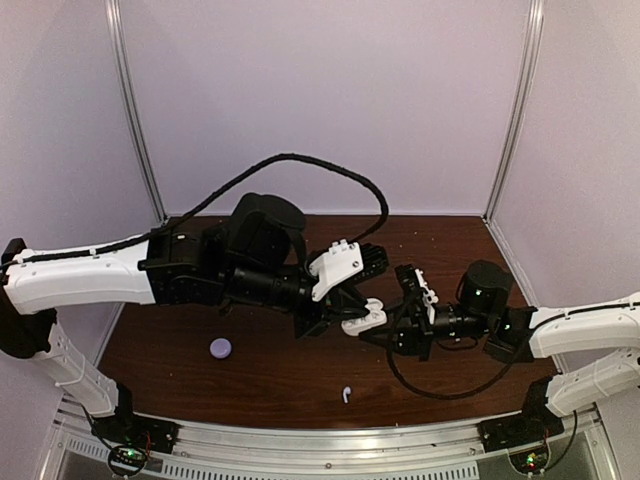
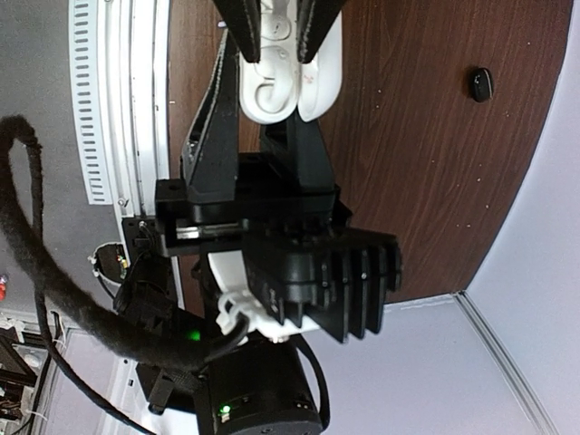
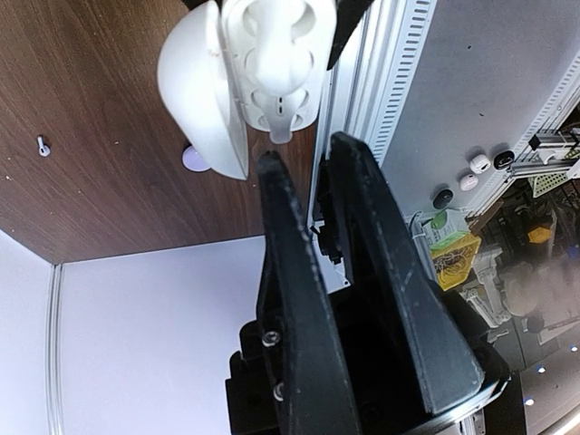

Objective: Insert the wireless bluetooth earbuds into the charging case
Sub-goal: Insert the right earbud into the right side groove of the charging case, then adjust the right earbud in the right side groove of the charging case.

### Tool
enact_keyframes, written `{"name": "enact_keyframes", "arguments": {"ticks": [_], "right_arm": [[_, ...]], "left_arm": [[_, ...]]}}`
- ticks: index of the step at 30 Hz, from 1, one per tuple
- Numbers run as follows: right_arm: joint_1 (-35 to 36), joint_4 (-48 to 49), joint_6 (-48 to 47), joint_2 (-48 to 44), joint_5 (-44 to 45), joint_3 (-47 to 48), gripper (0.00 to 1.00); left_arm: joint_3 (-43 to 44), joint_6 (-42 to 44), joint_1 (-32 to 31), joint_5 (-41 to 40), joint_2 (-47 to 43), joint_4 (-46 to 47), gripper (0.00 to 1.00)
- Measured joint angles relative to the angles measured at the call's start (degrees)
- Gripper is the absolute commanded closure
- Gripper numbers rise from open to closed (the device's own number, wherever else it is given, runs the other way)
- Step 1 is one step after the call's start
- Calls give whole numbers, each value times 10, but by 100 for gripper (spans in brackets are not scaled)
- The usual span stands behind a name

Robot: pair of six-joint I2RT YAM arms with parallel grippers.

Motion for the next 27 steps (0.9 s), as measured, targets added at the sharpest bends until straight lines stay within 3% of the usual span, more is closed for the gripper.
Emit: {"name": "enact_keyframes", "arguments": {"ticks": [16,27], "right_arm": [[0,0,-4,7,-2,1,100],[0,-15,-6,6,-3,1,100]], "left_arm": [[11,3,1,17,20,-1,100],[11,3,1,18,37,-1,99]]}}
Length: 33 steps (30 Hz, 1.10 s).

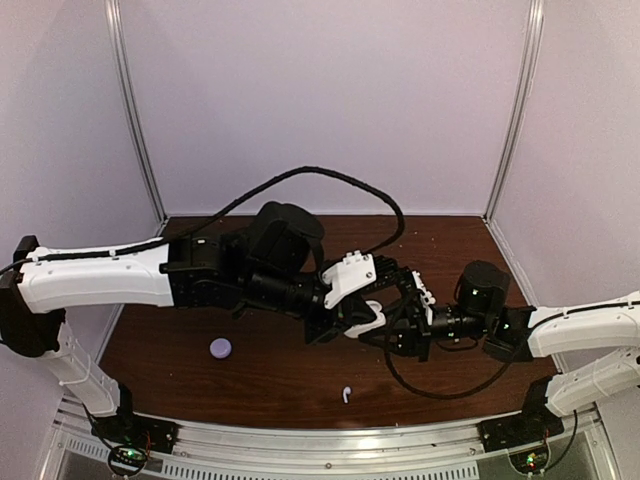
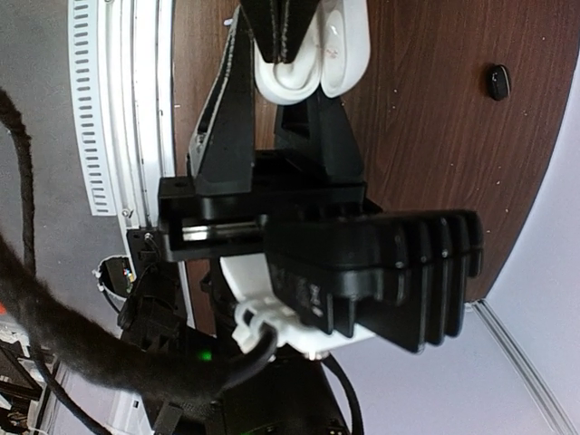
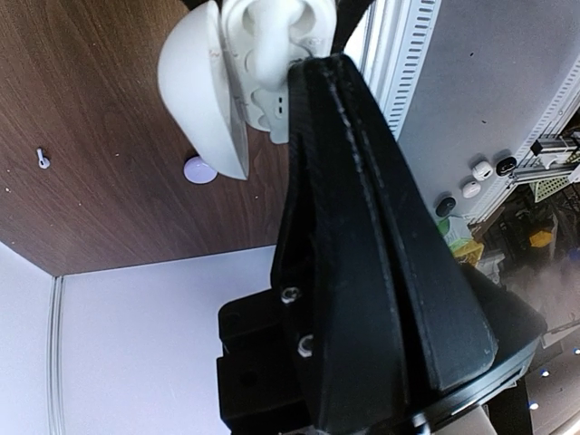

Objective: Insert the wireless bluetooth earbuds into the charging case
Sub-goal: Adjust the right earbud in the right side groove of the charging case, then close the charging case with the earbuds inside.

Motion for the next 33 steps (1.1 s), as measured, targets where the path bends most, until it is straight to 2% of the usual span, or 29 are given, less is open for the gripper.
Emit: {"name": "enact_keyframes", "arguments": {"ticks": [3,11,16,21,26,33], "right_arm": [[0,-1,0,0,0,0,100],[0,17,4,0,2,0,100],[0,29,11,0,2,-1,100],[0,36,16,0,1,-1,100],[0,36,21,0,1,-1,100],[0,44,32,0,1,-1,100]], "left_arm": [[0,0,0,0,0,0,87],[-1,6,1,-15,-29,-2,70],[-25,3,16,-18,-97,17,41],[-87,-14,58,6,-148,52,22],[-147,-28,89,52,-161,75,19],[-156,-28,89,122,-134,100,22]]}}
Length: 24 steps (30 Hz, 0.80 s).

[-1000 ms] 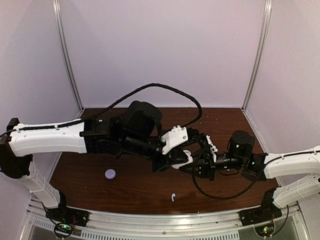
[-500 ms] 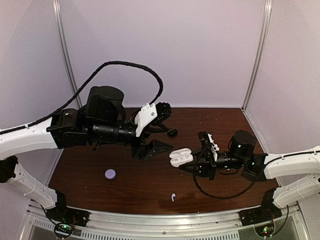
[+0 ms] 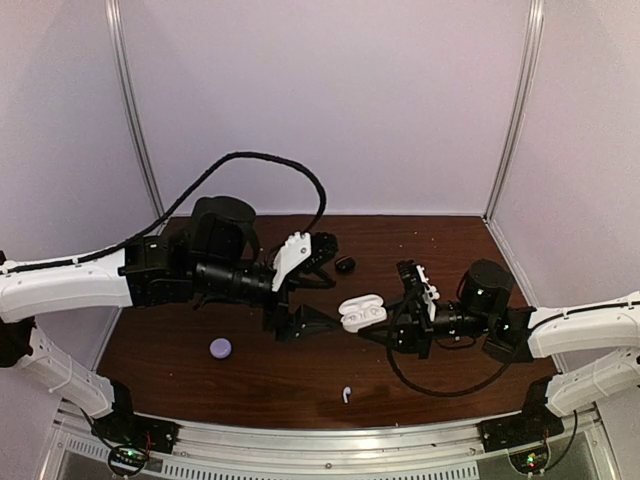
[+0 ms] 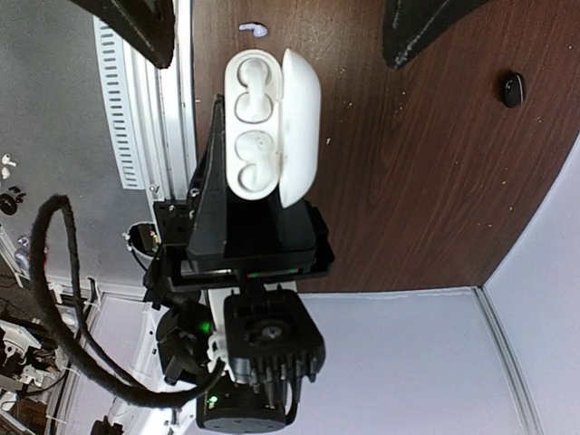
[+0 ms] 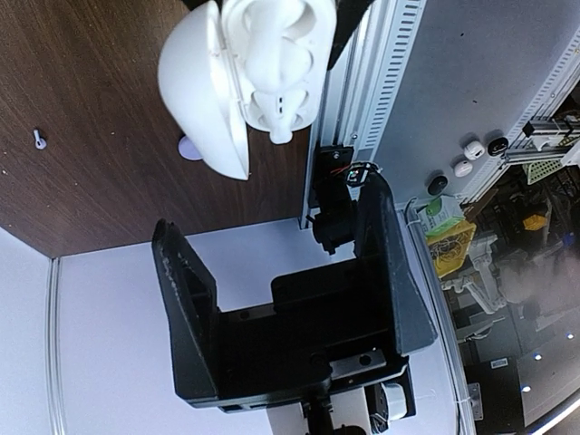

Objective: Insert the wireless bluetooth earbuds into the charging case
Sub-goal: Close the charging case with the earbuds inside.

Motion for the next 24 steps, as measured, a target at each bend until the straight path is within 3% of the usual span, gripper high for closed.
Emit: {"name": "enact_keyframes", "arguments": {"ticks": [11,24], "right_arm": [[0,9,14,0,0,0,100],[0,15,26,0,-8,0,100]], "left_arm": [[-4,24,-34,46,17,28,37],[14,67,-69,43,49,16,48]]}}
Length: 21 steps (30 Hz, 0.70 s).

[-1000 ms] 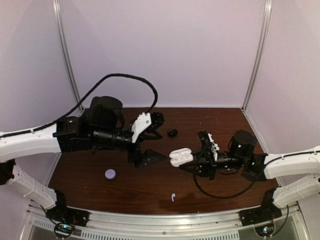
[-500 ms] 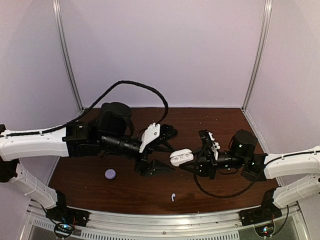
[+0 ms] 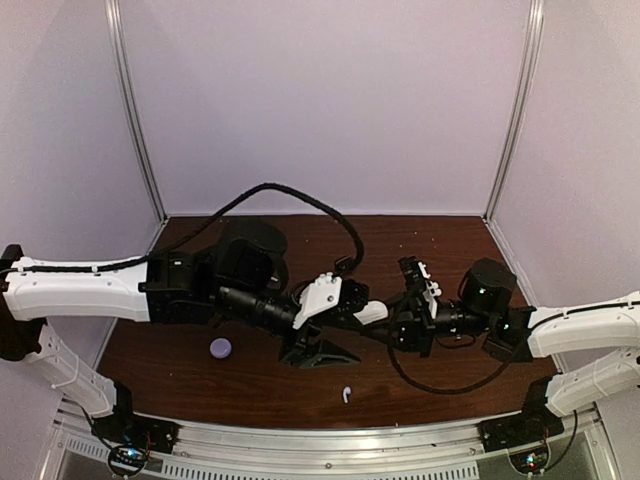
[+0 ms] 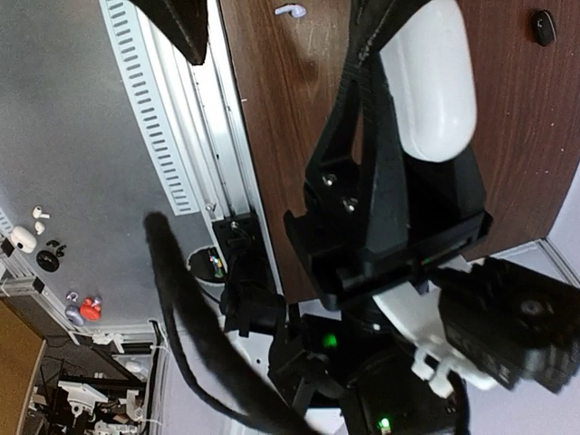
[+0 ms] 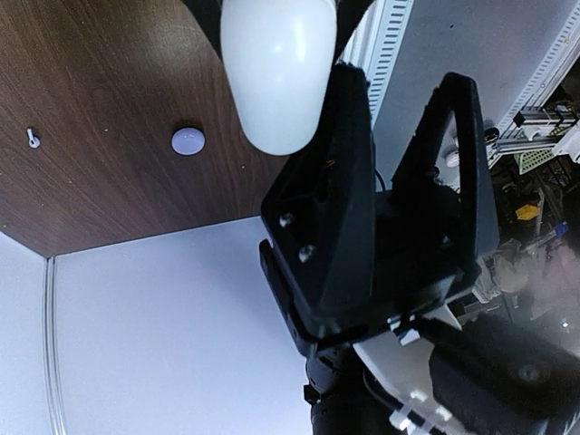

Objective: Insert the wireless bluetooth earbuds into the charging case
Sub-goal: Close the charging case with the earbuds inside, then pass from the right arm to the left

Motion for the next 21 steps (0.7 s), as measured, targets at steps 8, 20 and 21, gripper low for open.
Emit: {"name": "enact_keyframes", "arguments": {"ticks": [8,20,21], "right_arm": [[0,16,17,-2,0,0,100],[-1,28,60,-1,13,0,100],[-1,32,67,0,15,0,100]], "left_arm": [[0,26,-28,-41,27,-42,43],[-66,72,-30,-204,-102,45,26],[-70,80,-30,-225,-104,56,26]]}}
